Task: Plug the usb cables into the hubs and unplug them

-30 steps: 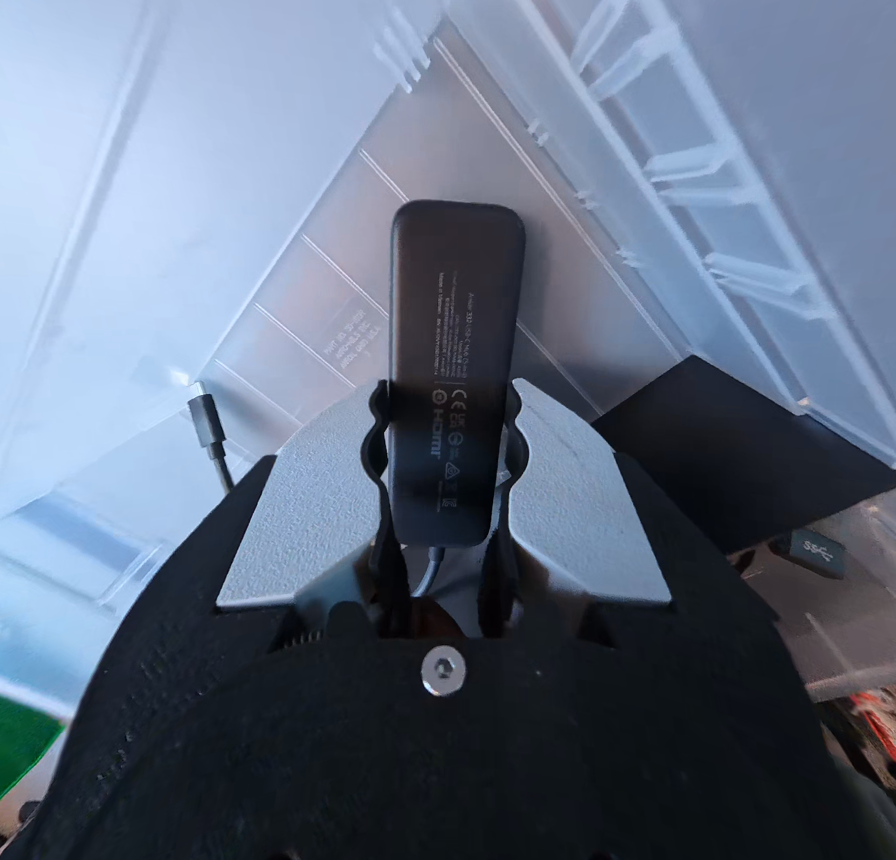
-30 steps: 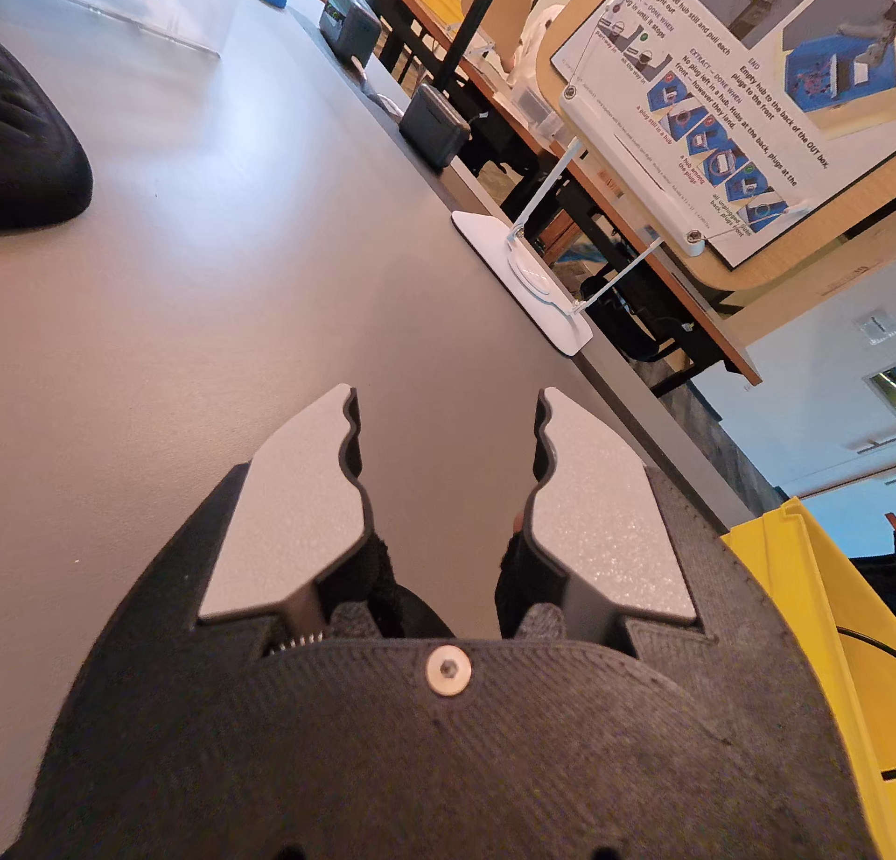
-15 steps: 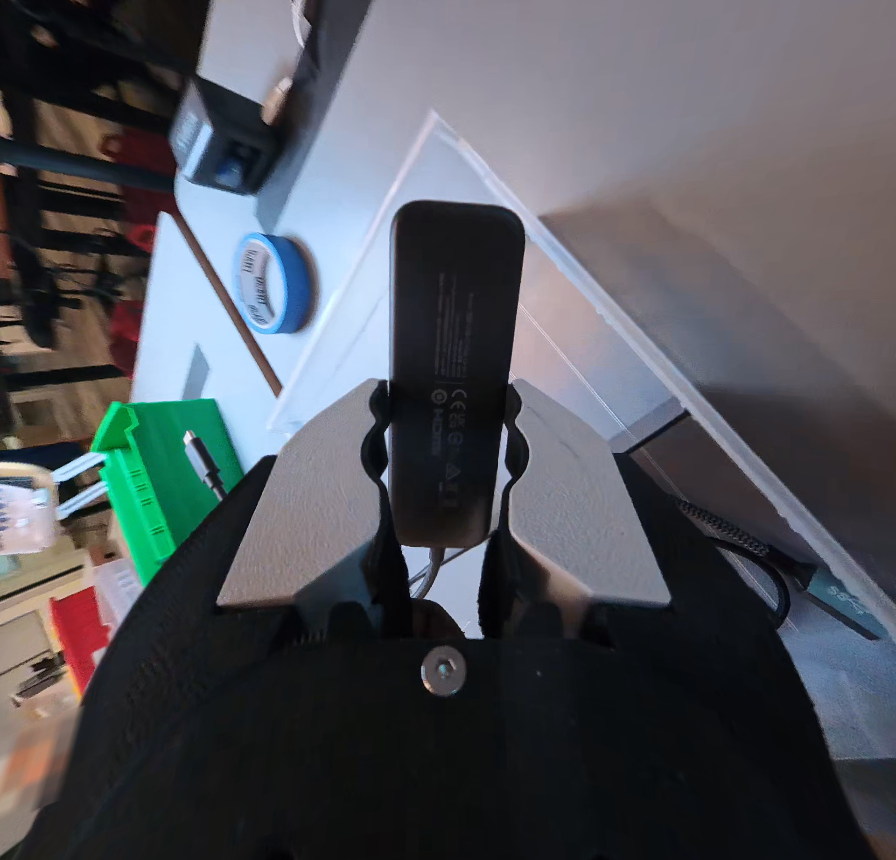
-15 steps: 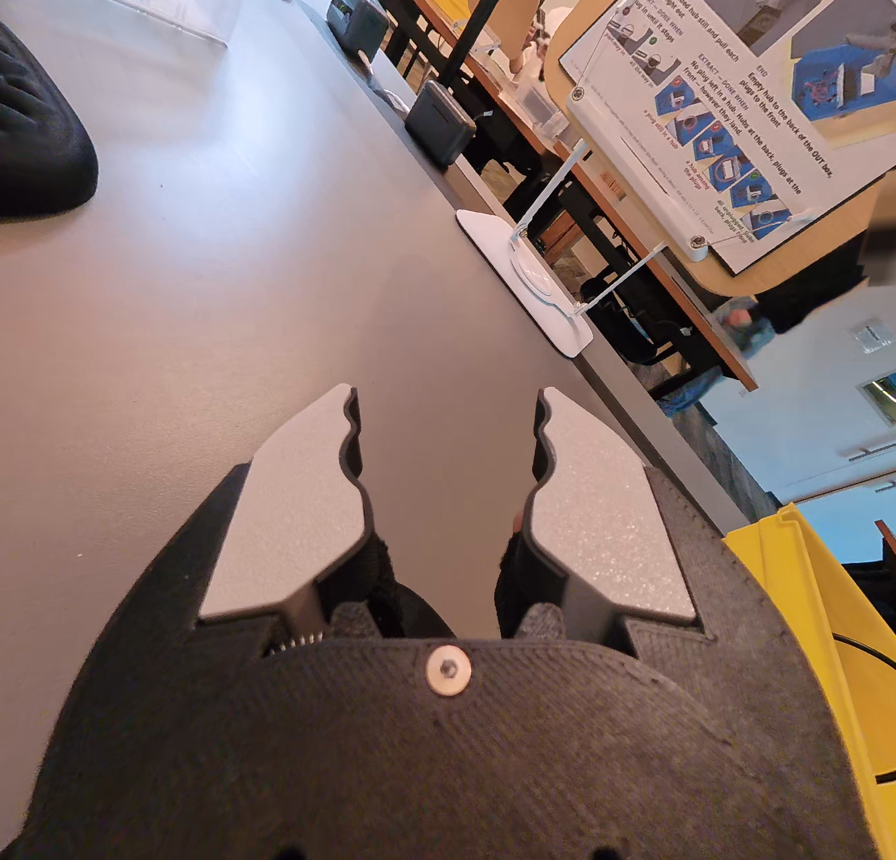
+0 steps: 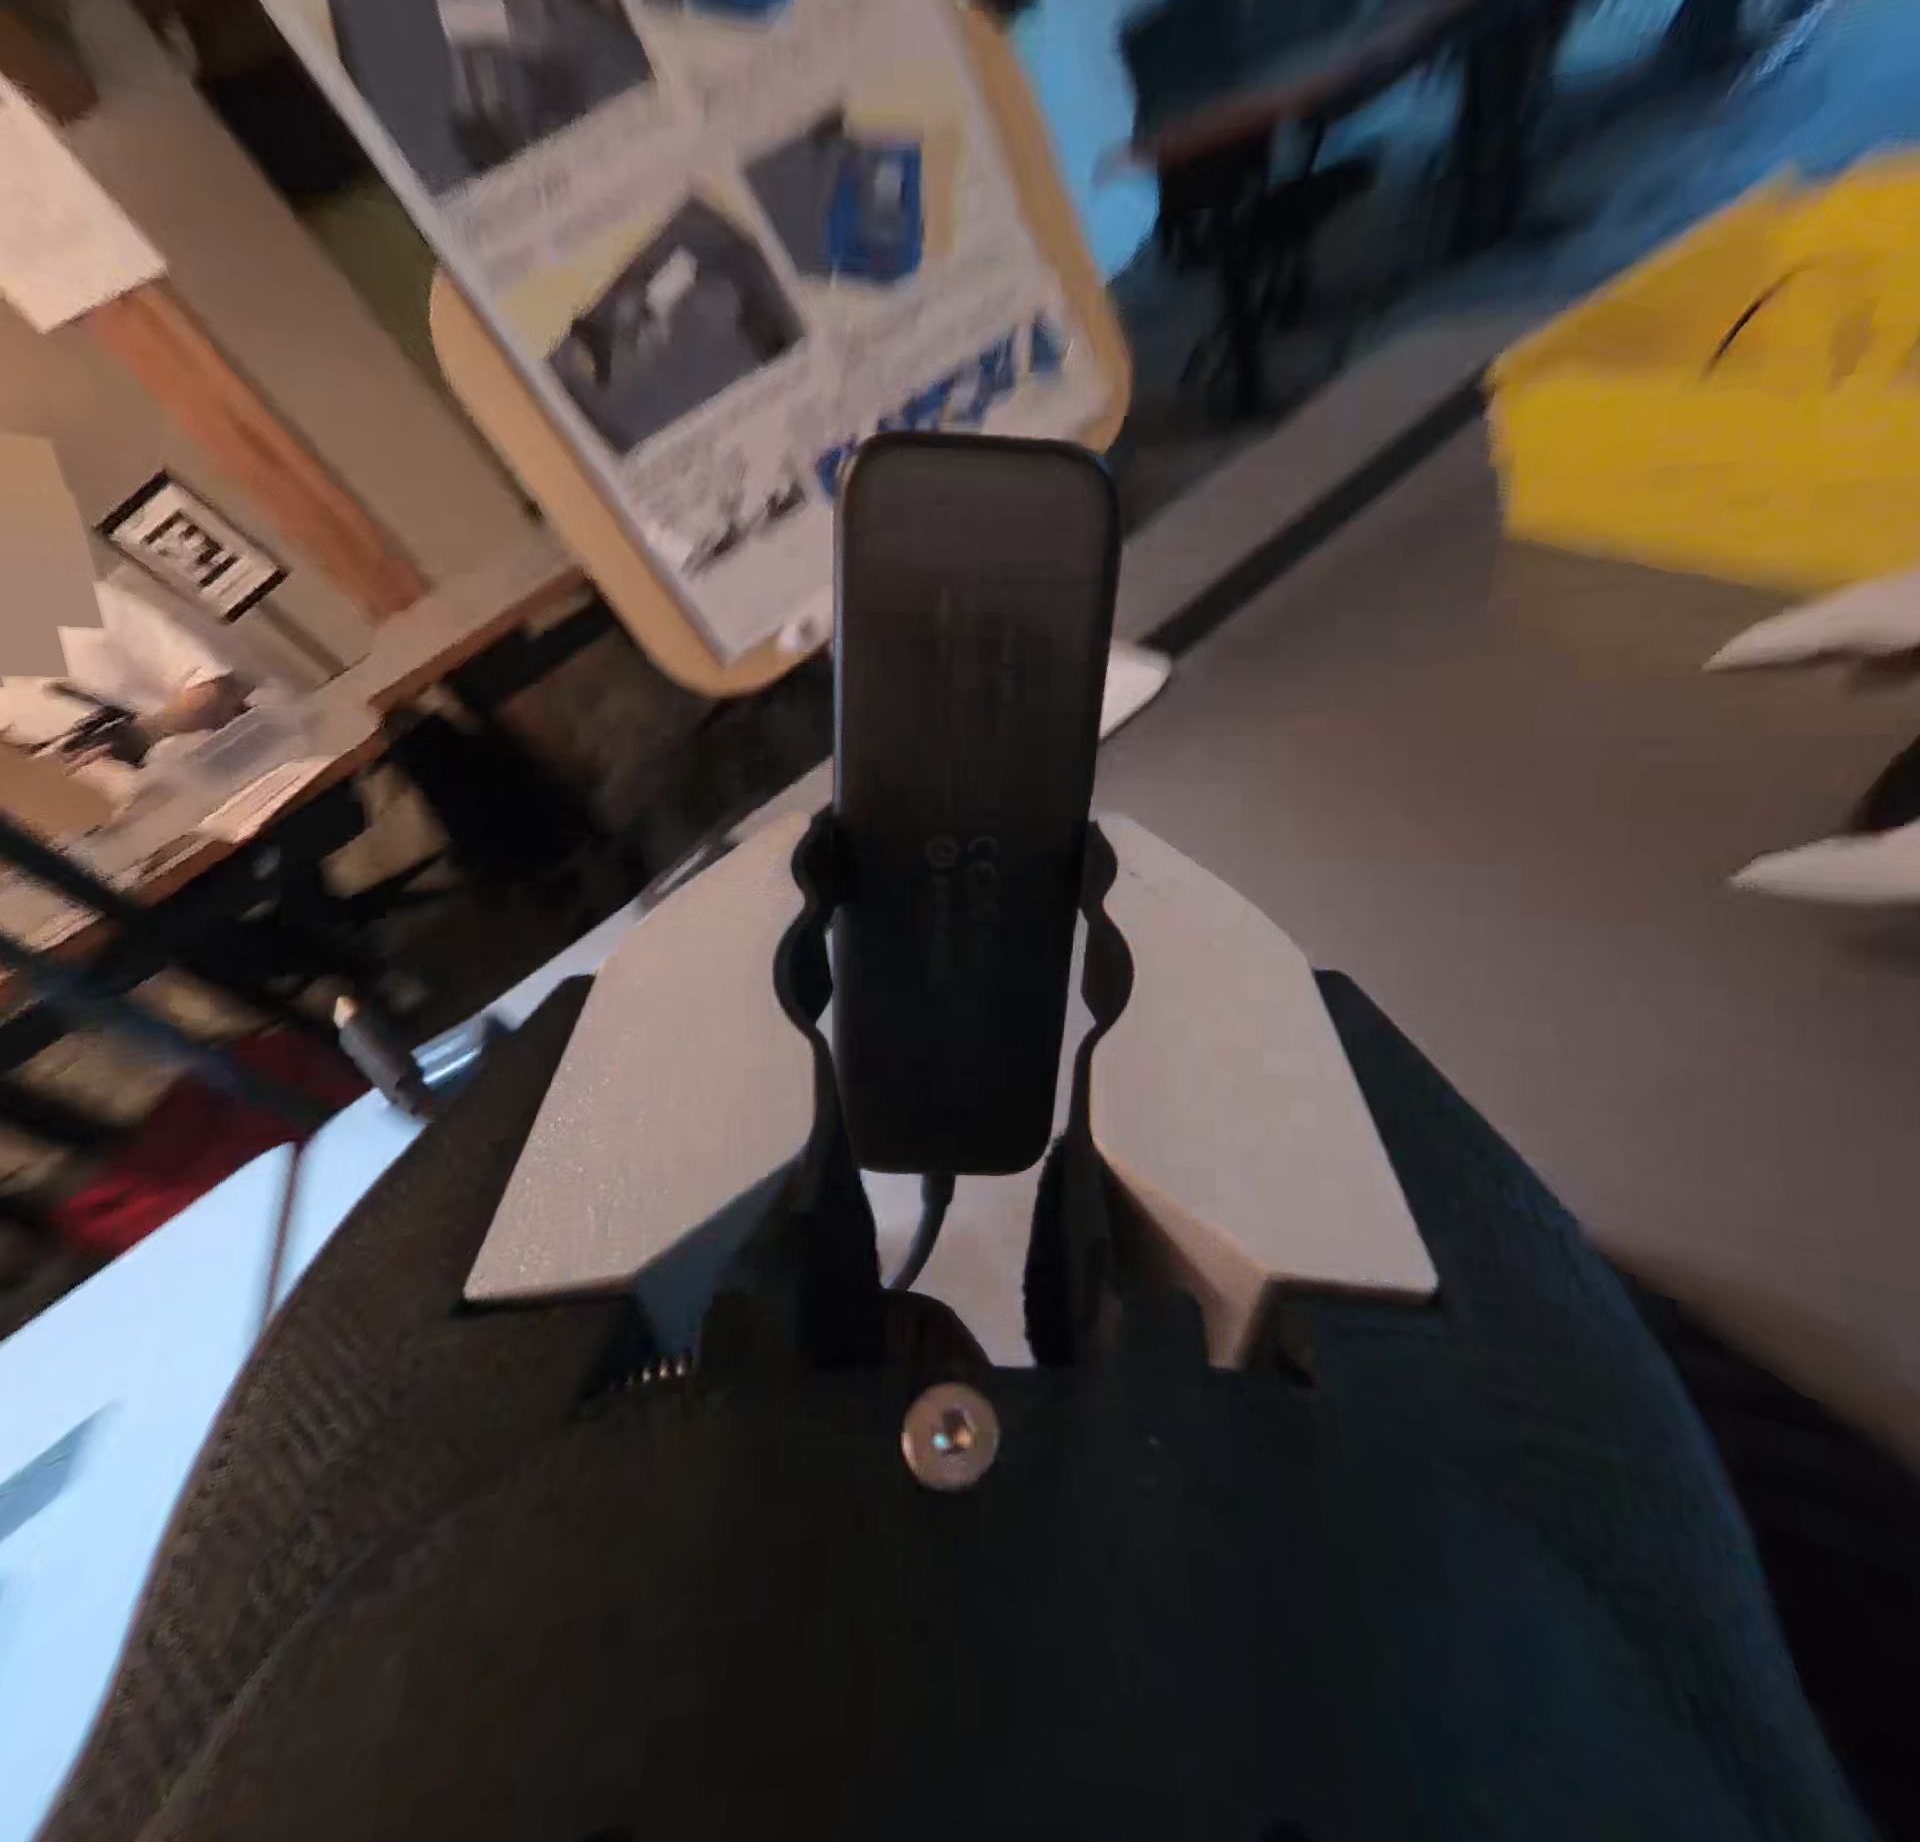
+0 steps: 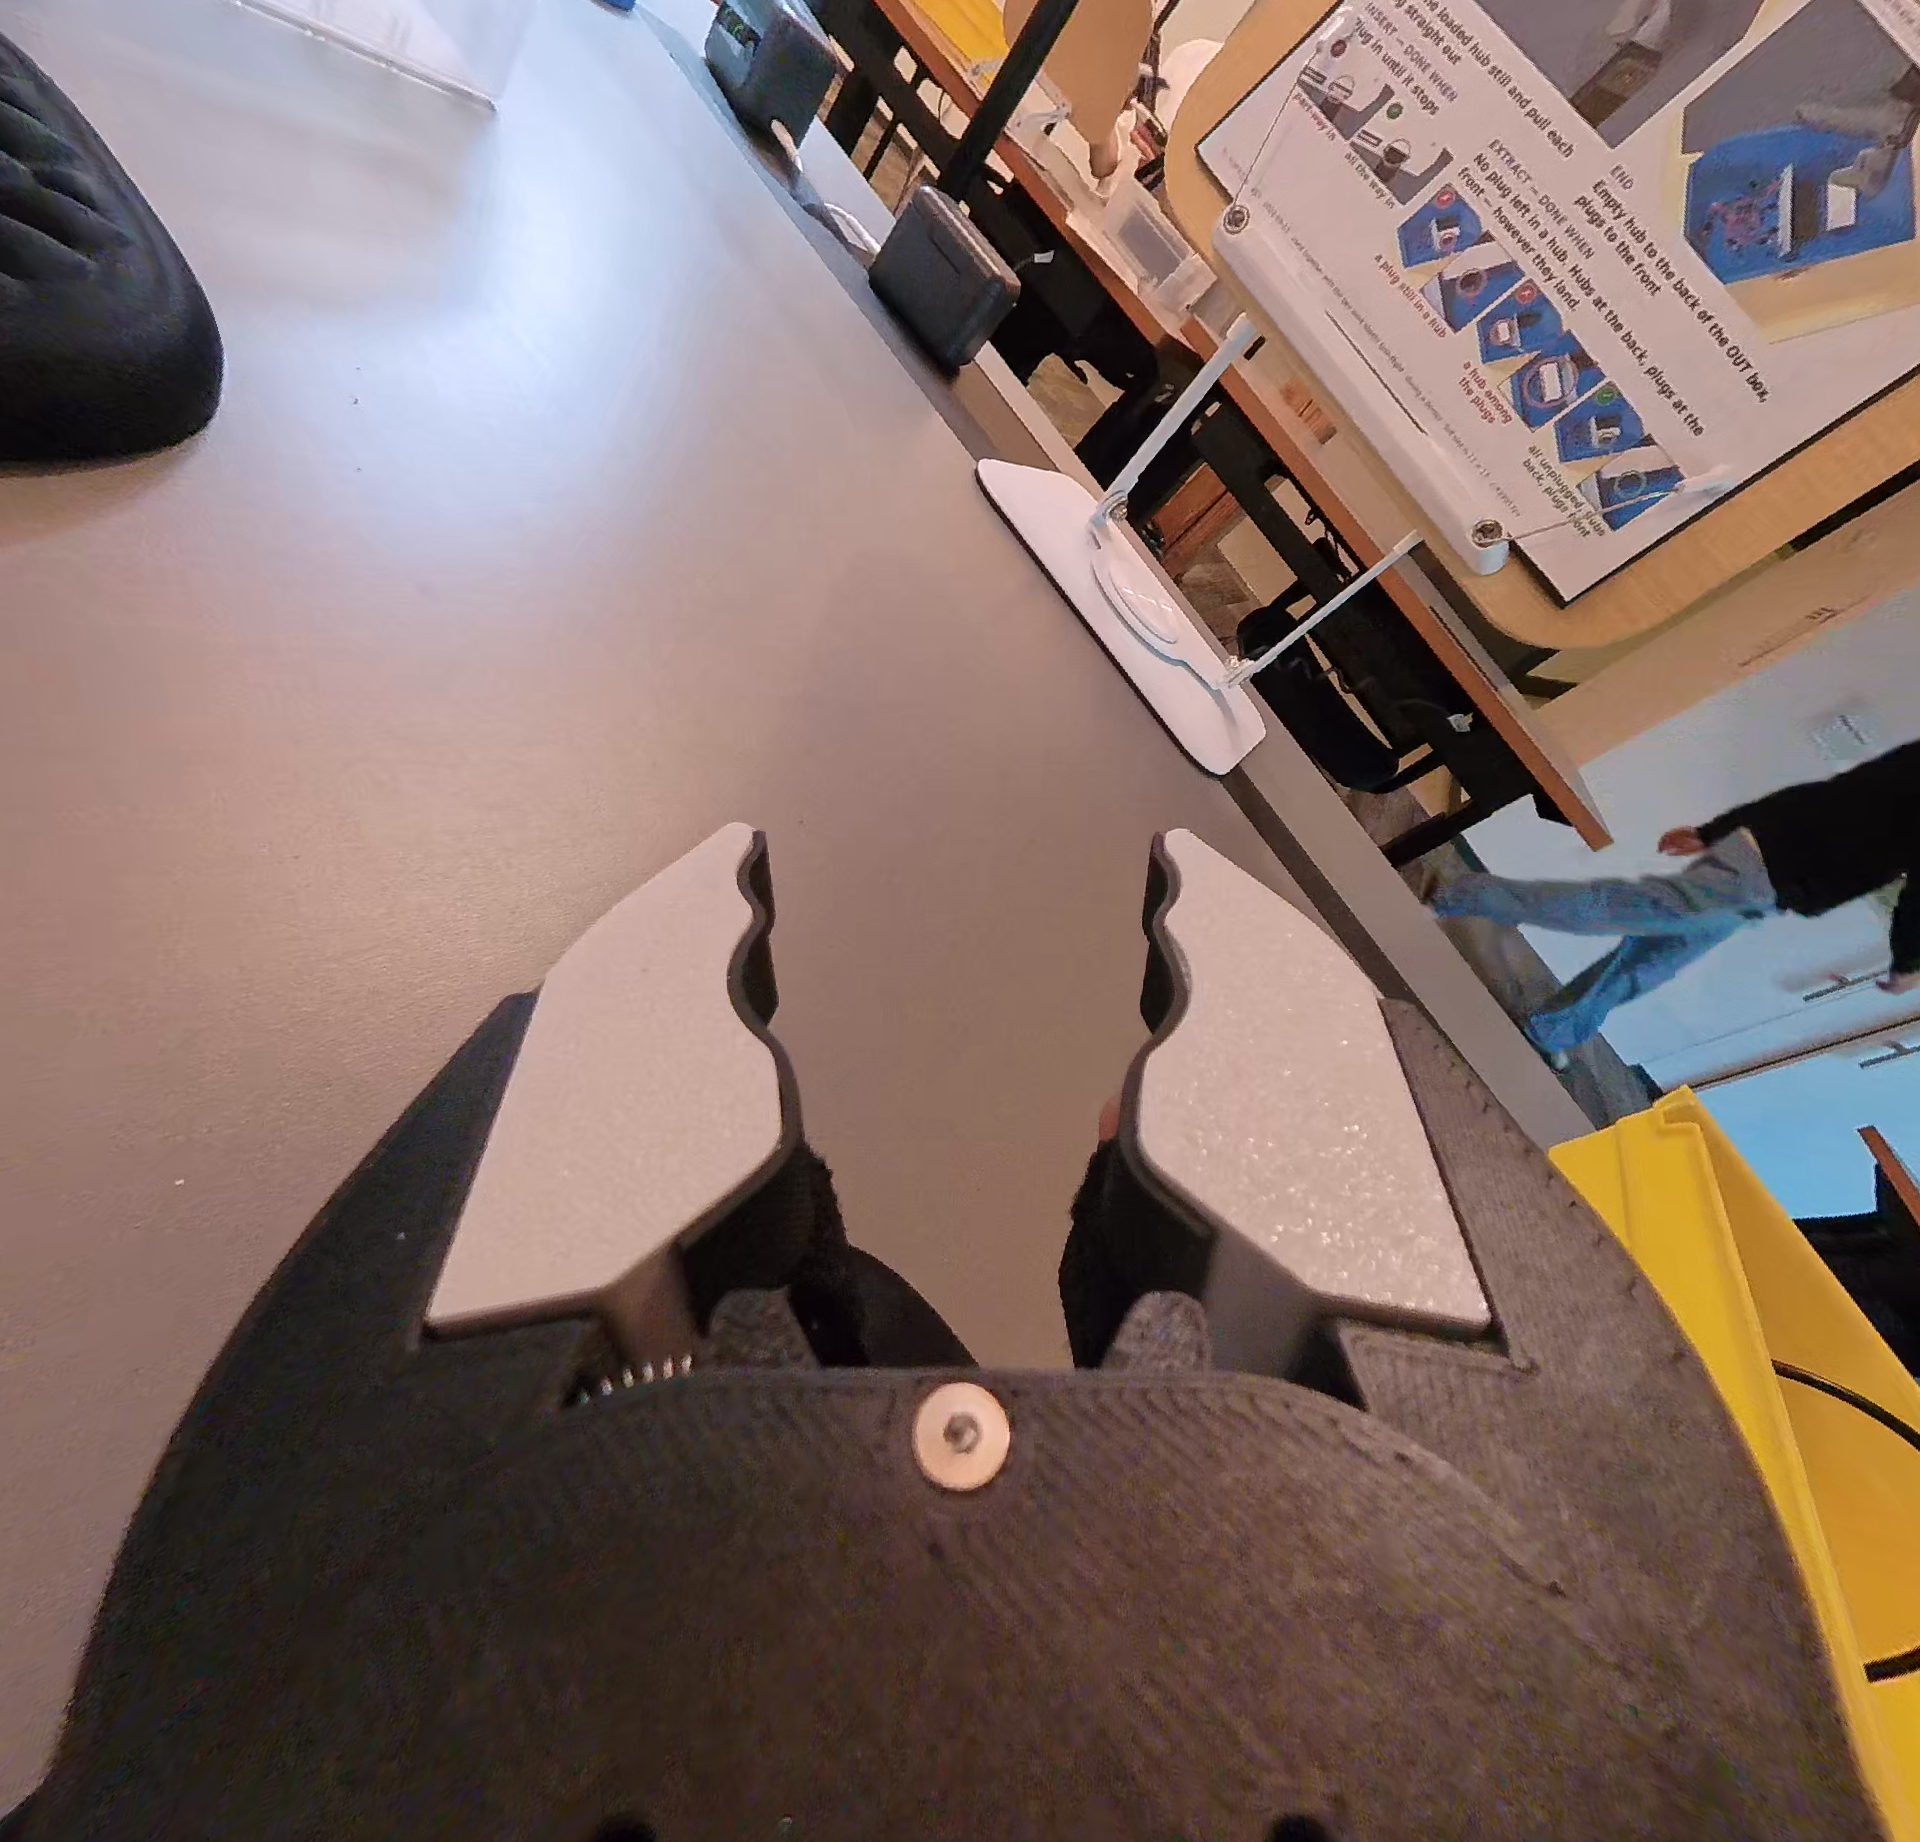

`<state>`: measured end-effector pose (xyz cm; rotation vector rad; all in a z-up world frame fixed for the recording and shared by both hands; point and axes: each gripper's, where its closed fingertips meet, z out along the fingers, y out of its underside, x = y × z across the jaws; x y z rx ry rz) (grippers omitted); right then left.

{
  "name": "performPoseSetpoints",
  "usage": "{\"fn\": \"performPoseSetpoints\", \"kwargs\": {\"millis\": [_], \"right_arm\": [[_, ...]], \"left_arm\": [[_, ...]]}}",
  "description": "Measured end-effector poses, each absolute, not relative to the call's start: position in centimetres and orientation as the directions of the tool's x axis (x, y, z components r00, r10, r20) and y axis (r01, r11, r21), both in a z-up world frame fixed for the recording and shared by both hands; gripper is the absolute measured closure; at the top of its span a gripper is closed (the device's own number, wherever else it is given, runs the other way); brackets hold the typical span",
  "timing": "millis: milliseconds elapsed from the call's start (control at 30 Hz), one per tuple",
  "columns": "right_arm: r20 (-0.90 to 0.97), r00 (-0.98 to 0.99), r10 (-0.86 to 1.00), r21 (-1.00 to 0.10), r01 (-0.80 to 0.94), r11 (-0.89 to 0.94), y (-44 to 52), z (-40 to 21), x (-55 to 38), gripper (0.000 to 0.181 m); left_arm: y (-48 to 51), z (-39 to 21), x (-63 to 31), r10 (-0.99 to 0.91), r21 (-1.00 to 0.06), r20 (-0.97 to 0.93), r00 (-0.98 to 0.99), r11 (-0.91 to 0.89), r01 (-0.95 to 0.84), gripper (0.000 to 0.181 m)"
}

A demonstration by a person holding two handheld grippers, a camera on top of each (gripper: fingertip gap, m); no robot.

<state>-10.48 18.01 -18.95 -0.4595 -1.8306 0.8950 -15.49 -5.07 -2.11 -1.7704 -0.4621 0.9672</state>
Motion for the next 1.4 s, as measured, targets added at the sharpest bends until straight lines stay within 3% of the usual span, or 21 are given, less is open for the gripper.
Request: {"fn": "performPoseSetpoints", "kwargs": {"millis": [100, 167, 233, 333, 467, 567, 700, 833, 1033, 1100, 1167, 1267, 1400], "right_arm": [[0.620, -0.421, 0.662, -0.755, -0.092, 0.649, 18.0, -18.8, -10.4, 0.112], [0.620, -0.422, 0.662, -0.758, -0.102, 0.645, 18.0, -18.7, -10.3, 0.112], [0.619, -0.422, 0.662, -0.760, -0.111, 0.640, 17.9, -18.6, -10.2, 0.112], [0.619, -0.424, 0.661, -0.762, -0.120, 0.637, 17.9, -18.5, -10.1, 0.111], [0.621, -0.442, 0.647, -0.771, -0.200, 0.604, 17.1, -17.5, -9.3, 0.106], [0.557, -0.458, 0.693, -0.822, -0.425, 0.379, 15.2, -13.1, -6.7, 0.114], [0.583, -0.401, 0.707, -0.736, -0.629, 0.250, 12.5, -8.0, -3.7, 0.123], [0.617, -0.450, 0.646, -0.711, -0.670, 0.213, 8.4, -6.5, -2.5, 0.130], [0.642, -0.427, 0.637, -0.705, -0.655, 0.271, 6.6, -6.2, -3.8, 0.144], [0.647, -0.418, 0.638, -0.706, -0.643, 0.296, 6.7, -6.3, -3.9, 0.167], [0.632, -0.431, 0.644, -0.721, -0.631, 0.286, 7.5, -6.1, -3.9, 0.169], [0.610, -0.510, 0.607, -0.760, -0.594, 0.265, 8.9, -6.5, -3.7, 0.169], [0.673, -0.463, 0.577, -0.722, -0.580, 0.377, 12.0, -7.2, -4.2, 0.169]], "left_arm": [[-2.2, 0.0, -12.6, 0.670, -0.978, -0.199, 0.715, -0.094, -0.184, 0.135], [-0.8, 1.4, -10.5, 0.586, -0.974, -0.019, 0.810, 0.172, -0.147, 0.135], [0.1, 2.5, -8.7, 0.425, -0.900, 0.170, 0.889, 0.434, -0.036, 0.135], [0.4, 2.9, -7.2, 0.114, -0.687, 0.408, 0.906, 0.692, 0.222, 0.135], [0.0, 1.4, -7.7, -0.191, -0.360, 0.576, 0.795, 0.813, 0.457, 0.135], [-0.1, -0.3, -8.7, -0.314, -0.188, 0.621, 0.718, 0.830, 0.525, 0.135], [1.6, -1.8, -8.8, -0.349, -0.145, 0.657, 0.668, 0.811, 0.567, 0.135], [3.2, -2.4, -8.5, -0.393, -0.106, 0.665, 0.636, 0.792, 0.601, 0.135], [5.6, -3.6, -7.6, -0.323, -0.181, 0.699, 0.638, 0.783, 0.595, 0.135], [6.1, -3.7, -7.1, -0.319, -0.199, 0.693, 0.646, 0.777, 0.597, 0.135], [6.5, -3.9, -6.7, -0.306, -0.240, 0.684, 0.662, 0.763, 0.600, 0.135], [7.5, -4.8, -6.0, -0.223, -0.405, 0.676, 0.703, 0.684, 0.606, 0.136], [6.3, -6.3, -6.2, 0.159, -0.742, 0.531, 0.833, 0.563, 0.365, 0.126]]}}
